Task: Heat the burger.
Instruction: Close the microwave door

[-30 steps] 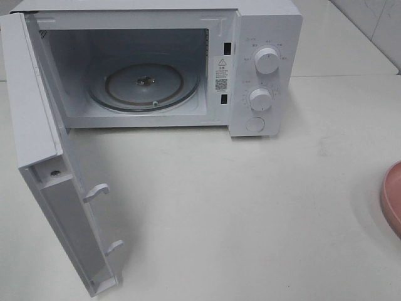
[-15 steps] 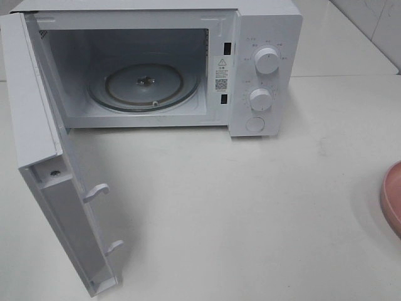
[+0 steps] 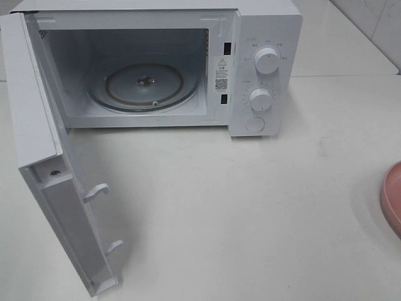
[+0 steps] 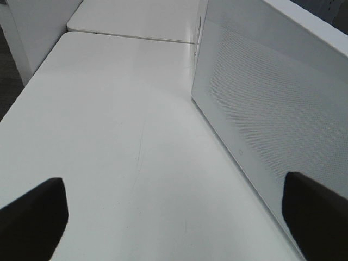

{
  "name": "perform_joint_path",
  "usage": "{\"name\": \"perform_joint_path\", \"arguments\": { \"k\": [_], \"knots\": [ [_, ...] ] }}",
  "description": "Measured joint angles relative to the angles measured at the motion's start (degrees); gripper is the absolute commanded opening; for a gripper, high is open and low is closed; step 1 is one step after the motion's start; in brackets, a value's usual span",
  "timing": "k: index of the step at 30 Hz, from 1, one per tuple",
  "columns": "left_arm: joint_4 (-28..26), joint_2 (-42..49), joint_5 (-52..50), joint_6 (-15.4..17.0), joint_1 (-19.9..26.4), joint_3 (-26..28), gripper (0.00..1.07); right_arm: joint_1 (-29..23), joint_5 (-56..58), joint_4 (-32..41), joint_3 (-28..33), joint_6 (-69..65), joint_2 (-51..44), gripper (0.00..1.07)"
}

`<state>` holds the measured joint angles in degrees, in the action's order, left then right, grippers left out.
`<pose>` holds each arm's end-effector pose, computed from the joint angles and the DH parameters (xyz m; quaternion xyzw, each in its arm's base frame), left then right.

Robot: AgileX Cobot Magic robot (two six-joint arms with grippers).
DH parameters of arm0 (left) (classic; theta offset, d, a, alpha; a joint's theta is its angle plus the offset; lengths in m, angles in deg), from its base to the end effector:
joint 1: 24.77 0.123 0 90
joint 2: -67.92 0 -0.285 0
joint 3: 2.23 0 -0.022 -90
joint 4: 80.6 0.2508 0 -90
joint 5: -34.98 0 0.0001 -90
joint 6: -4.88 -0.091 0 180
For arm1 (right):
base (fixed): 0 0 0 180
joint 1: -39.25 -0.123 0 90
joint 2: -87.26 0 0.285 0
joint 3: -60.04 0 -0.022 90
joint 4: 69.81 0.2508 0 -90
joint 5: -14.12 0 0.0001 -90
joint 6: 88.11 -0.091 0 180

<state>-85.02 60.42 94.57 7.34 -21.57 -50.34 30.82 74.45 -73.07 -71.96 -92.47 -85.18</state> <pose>-0.0055 -0.0064 0.2814 -0.0403 0.8427 -0.0351 0.5357 -0.0056 -0.0054 0.2808 -0.0289 0.8467 0.0308 0.5304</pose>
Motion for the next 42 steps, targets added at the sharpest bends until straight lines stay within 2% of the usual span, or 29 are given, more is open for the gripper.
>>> {"name": "perform_joint_path", "arguments": {
  "k": [4,5,6,7,8,9,10,11,12,13,14,15,16,17,18,19,20,22,23,24,26,29,31,32,34,40,42],
  "knots": [
    [-0.8,-1.4,-0.5,0.1,0.0,0.2,0.92,0.0,0.0,0.0,0.0,0.0,0.0,0.75],
    [-0.8,-3.3,-1.5,0.1,0.0,0.3,0.83,0.0,0.0,0.0,0.0,0.0,0.0,0.75],
    [-0.7,-4.6,-2.1,0.1,0.0,0.4,0.78,0.0,0.0,0.0,0.0,0.0,0.0,0.75],
    [-0.7,-4.6,-2.1,0.1,0.0,0.4,0.78,0.0,0.0,0.0,0.0,0.0,0.0,0.75],
    [-0.6,-6.9,-3.0,0.1,0.0,0.6,0.67,0.0,0.0,0.0,0.0,0.0,0.0,0.75],
    [-0.6,-6.9,-3.0,0.1,0.0,0.6,0.67,0.0,0.0,0.0,0.0,0.0,0.0,0.75],
    [-0.6,-9.6,-4.6,0.1,0.0,0.7,0.53,0.0,0.0,0.0,0.0,0.0,0.0,0.75],
    [-0.6,-11.0,-5.4,0.1,0.0,0.7,0.47,0.0,0.0,0.0,0.0,0.0,0.0,0.75],
    [-0.6,-11.0,-5.4,0.1,0.0,0.7,0.47,0.0,0.0,0.0,0.0,0.0,0.0,0.75],
    [-0.6,-13.3,-7.3,0.1,0.0,0.7,0.35,0.0,0.0,0.0,0.0,0.0,0.0,0.75],
    [-0.6,-14.4,-8.3,0.1,0.0,0.7,0.29,0.0,0.0,0.0,0.0,0.0,0.0,0.75],
    [-0.6,-14.4,-8.3,0.1,0.0,0.7,0.29,0.0,0.0,0.0,0.0,0.0,0.0,0.75],
    [-0.6,-16.7,-11.5,0.1,0.0,0.1,0.17,0.0,0.0,0.0,0.0,0.0,0.0,0.75],
    [-0.6,-17.8,-12.8,0.1,0.0,-0.2,0.11,0.0,0.0,0.0,0.0,0.0,0.0,0.75],
    [-0.6,-17.8,-12.8,0.1,0.0,-0.2,0.11,0.0,0.0,0.0,0.0,0.0,0.0,0.75],
    [-0.8,-19.8,-16.3,0.1,0.0,-1.5,0.0,0.0,0.0,0.0,0.0,0.0,0.0,0.75],
    [-0.8,-21.4,-20.5,0.1,0.0,-3.1,0.0,0.0,0.0,0.0,0.0,0.0,0.0,0.75],
    [-0.9,-22.1,-22.5,0.1,0.0,-3.9,0.0,0.0,0.0,0.0,0.0,0.0,0.0,0.75],
    [-0.9,-23.7,-27.5,0.1,0.0,-6.2,0.0,0.0,0.0,0.0,0.0,0.0,0.0,0.75],
    [-0.9,-23.7,-27.5,0.1,0.0,-6.2,0.0,0.0,0.0,0.0,0.0,0.0,0.0,0.75],
    [-1.0,-26.2,-37.0,0.1,0.0,-9.6,0.0,0.0,0.0,0.0,0.0,0.0,0.0,0.75],
    [-1.0,-27.2,-40.3,0.1,0.0,-10.8,0.0,0.0,0.0,0.0,0.0,0.0,0.0,0.75],
    [-1.0,-30.9,-52.3,0.1,0.0,-15.1,0.0,0.0,0.0,0.0,0.0,0.0,0.0,0.74],
    [-1.0,-30.9,-52.3,0.1,0.0,-15.1,0.0,0.0,0.0,0.0,0.0,0.0,0.0,0.74],
    [-1.1,-34.5,-61.3,0.1,0.0,-17.5,0.0,0.0,0.0,0.0,0.0,0.0,0.0,0.74],
    [-0.6,-41.5,-72.7,0.1,0.0,-19.5,0.0,0.0,0.0,0.0,0.0,0.0,0.0,0.74],
    [2.1,-46.9,-78.0,1.1,0.0,-19.8,0.0,0.0,0.0,0.0,0.0,0.0,0.0,0.74]
  ]
}}
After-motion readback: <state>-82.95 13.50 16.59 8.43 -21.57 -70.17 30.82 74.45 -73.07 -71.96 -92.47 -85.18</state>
